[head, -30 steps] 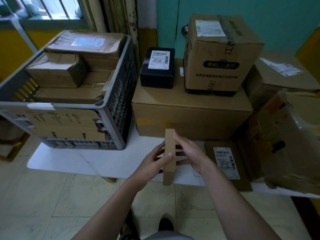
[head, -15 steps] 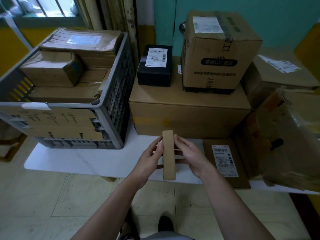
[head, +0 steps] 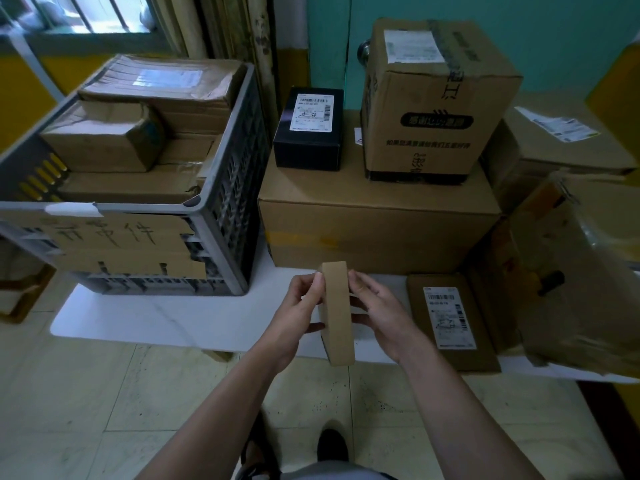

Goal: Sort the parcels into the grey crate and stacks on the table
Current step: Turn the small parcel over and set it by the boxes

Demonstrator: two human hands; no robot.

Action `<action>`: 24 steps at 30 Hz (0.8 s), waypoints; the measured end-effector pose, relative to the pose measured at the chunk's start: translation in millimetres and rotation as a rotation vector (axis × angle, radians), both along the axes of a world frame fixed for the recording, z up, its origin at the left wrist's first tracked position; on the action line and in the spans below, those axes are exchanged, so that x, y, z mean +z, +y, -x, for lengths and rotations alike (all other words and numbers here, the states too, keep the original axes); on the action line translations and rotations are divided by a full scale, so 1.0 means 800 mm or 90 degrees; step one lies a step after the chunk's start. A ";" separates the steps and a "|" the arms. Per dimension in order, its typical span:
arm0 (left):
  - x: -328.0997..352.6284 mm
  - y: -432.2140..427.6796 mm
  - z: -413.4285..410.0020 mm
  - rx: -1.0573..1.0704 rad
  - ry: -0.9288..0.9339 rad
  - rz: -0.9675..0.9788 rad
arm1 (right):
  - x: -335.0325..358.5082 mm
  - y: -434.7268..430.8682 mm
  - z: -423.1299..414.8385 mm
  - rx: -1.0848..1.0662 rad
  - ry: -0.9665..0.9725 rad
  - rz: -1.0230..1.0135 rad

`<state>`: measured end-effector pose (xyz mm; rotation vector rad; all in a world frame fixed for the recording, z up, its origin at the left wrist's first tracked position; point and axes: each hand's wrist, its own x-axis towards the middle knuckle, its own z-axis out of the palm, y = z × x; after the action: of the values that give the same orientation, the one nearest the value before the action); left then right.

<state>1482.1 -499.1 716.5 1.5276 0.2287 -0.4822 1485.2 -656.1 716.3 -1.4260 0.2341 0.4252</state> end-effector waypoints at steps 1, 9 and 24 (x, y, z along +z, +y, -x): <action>0.001 0.000 0.000 0.004 0.007 0.004 | 0.001 0.001 0.002 -0.002 0.000 0.003; -0.001 0.003 0.005 0.030 0.021 -0.012 | 0.008 0.008 0.016 -0.022 0.018 0.005; -0.009 0.000 0.011 0.013 -0.019 -0.021 | -0.002 0.014 0.020 -0.048 0.019 -0.008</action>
<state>1473.2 -499.4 709.1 1.5628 0.2296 -0.4406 1469.4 -645.0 714.5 -1.3945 0.3070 0.3855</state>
